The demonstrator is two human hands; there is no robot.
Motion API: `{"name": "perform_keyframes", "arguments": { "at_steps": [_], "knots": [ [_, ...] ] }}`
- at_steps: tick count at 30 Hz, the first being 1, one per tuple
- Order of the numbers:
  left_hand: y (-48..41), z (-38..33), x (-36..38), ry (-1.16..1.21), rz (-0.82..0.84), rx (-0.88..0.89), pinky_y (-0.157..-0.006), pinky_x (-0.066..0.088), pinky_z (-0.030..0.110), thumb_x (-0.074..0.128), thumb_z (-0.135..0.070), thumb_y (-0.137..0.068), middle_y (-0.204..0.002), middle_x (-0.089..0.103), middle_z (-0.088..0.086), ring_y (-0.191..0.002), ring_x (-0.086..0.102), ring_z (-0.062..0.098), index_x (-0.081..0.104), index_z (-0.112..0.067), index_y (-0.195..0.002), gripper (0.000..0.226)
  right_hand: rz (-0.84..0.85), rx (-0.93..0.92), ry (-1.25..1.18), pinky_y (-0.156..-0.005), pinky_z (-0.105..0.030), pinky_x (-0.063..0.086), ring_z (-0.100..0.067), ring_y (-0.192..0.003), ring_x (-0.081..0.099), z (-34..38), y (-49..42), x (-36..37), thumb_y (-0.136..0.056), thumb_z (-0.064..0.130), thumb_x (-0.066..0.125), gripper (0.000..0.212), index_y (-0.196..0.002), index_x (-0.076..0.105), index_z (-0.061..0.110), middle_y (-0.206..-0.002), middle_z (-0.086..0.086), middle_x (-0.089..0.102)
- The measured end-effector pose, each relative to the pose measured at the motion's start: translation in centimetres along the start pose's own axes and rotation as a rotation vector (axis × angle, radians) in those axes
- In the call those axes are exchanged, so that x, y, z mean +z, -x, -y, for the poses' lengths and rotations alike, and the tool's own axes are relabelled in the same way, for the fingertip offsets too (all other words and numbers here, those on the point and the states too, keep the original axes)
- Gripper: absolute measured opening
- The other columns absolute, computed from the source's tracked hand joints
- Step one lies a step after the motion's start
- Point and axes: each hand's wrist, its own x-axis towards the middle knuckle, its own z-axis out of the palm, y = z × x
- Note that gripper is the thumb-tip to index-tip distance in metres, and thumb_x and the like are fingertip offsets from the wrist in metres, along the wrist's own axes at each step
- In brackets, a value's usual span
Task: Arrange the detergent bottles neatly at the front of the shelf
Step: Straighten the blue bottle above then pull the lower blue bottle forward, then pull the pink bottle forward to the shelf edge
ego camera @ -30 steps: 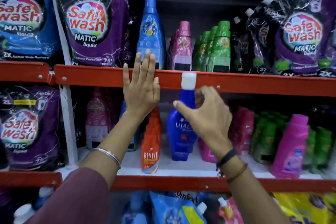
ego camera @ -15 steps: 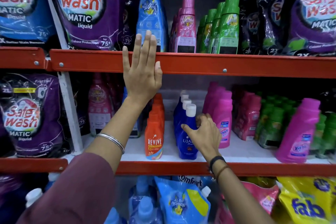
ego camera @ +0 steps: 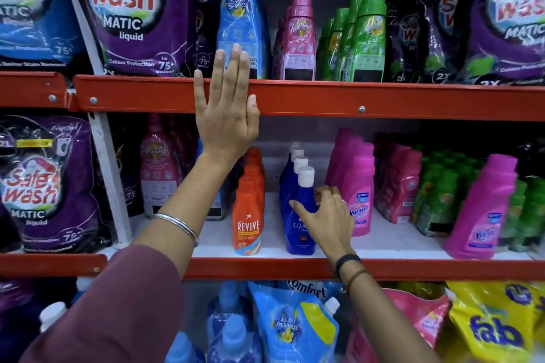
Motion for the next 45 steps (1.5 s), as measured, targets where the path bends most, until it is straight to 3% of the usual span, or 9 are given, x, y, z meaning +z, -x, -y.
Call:
{"name": "perform_keyframes", "arguments": {
  "at_steps": [9, 15, 18, 22, 27, 31, 36, 41, 45],
  "knots": [
    [2.7, -2.1, -0.8, 0.071, 0.056, -0.019, -0.118, 0.003, 0.048, 0.029, -0.035, -0.1, -0.156, 0.026, 0.014, -0.146, 0.017, 0.03, 0.022, -0.009, -0.15, 0.056, -0.143, -0.022, -0.139, -0.061, -0.027, 0.041, -0.013, -0.084, 0.059, -2.8, 1.7, -1.9, -0.084, 0.057, 0.057, 0.044, -0.102, 0.062, 0.018, -0.099, 0.003, 0.065],
    [0.8, -4.7, -0.5, 0.065, 0.069, -0.033, -0.118, -0.001, 0.047, 0.026, -0.039, -0.102, -0.158, 0.024, 0.011, -0.147, 0.016, 0.026, 0.019, -0.01, -0.151, 0.058, -0.405, 0.033, -0.109, -0.068, -0.028, 0.04, -0.027, -0.093, 0.061, -7.9, -0.1, -5.3, -0.087, 0.044, 0.06, 0.037, -0.105, 0.061, 0.012, -0.103, -0.007, 0.064],
    [-1.0, -6.0, -0.6, 0.092, 0.042, -0.031, -0.118, 0.004, 0.051, 0.025, -0.04, -0.102, -0.159, 0.023, 0.01, -0.147, 0.016, 0.026, 0.017, -0.01, -0.152, 0.058, -0.593, 0.063, -0.063, -0.078, -0.036, 0.041, -0.034, -0.096, 0.058, -11.4, -1.9, -8.1, -0.084, 0.041, 0.056, 0.04, -0.106, 0.06, 0.008, -0.104, -0.014, 0.064],
    [-2.1, -6.5, 0.0, 0.092, 0.036, -0.023, -0.118, 0.0, 0.046, 0.021, -0.043, -0.103, -0.16, 0.019, 0.01, -0.148, 0.012, 0.025, 0.015, -0.01, -0.152, 0.059, -0.727, 0.216, -0.026, -0.091, -0.045, 0.04, -0.037, -0.112, 0.051, -16.2, -4.3, -11.6, -0.081, 0.031, 0.064, 0.049, -0.122, 0.051, 0.007, -0.12, -0.018, 0.056],
    [-1.6, -6.1, 1.1, -0.009, 0.013, -0.001, -0.119, -0.006, 0.038, 0.021, -0.043, -0.103, -0.16, 0.017, 0.007, -0.148, 0.008, 0.022, 0.012, -0.014, -0.153, 0.059, -0.669, 0.349, -0.008, -0.1, -0.048, 0.035, -0.04, -0.123, 0.042, -19.0, -6.2, -14.0, -0.083, 0.033, 0.067, 0.069, -0.134, 0.037, -0.002, -0.134, -0.026, 0.045],
    [-1.5, -6.1, 1.4, -0.03, -0.036, -0.002, -0.119, -0.004, 0.038, 0.024, -0.042, -0.103, -0.16, 0.019, 0.006, -0.147, 0.006, 0.018, 0.012, -0.014, -0.153, 0.059, -0.518, 0.396, -0.015, -0.091, -0.051, 0.042, -0.046, -0.112, 0.051, -20.3, -7.5, -14.9, -0.084, 0.032, 0.065, 0.061, -0.126, 0.04, -0.005, -0.124, -0.029, 0.05],
    [-1.5, -6.0, 1.5, -0.028, -0.041, -0.001, -0.119, -0.001, 0.04, 0.024, -0.043, -0.103, -0.16, 0.019, 0.006, -0.148, 0.008, 0.021, 0.012, -0.014, -0.153, 0.059, -0.442, 0.321, -0.005, -0.073, -0.042, 0.042, -0.043, -0.095, 0.058, -20.0, -7.2, -16.3, -0.077, 0.027, 0.071, 0.044, -0.107, 0.054, 0.0, -0.106, -0.025, 0.058],
    [-1.6, -5.9, 1.5, -0.018, -0.041, 0.016, -0.119, 0.004, 0.045, 0.023, -0.043, -0.103, -0.16, 0.02, 0.006, -0.148, 0.013, 0.024, 0.014, -0.013, -0.153, 0.059, -0.471, 0.193, 0.018, -0.071, -0.039, 0.041, -0.038, -0.094, 0.061, -16.0, -5.5, -15.9, -0.07, 0.042, 0.078, 0.056, -0.11, 0.057, 0.009, -0.106, -0.017, 0.064],
    [-1.6, -5.7, 1.6, -0.014, -0.047, 0.031, -0.118, 0.009, 0.048, 0.024, -0.041, -0.102, -0.159, 0.023, 0.007, -0.147, 0.016, 0.026, 0.015, -0.012, -0.152, 0.059, -0.402, 0.193, -0.007, -0.065, -0.033, 0.032, -0.035, -0.09, 0.061, -11.2, -5.6, -14.8, -0.068, 0.054, 0.075, 0.056, -0.099, 0.053, 0.013, -0.1, -0.012, 0.065]
  ]
}}
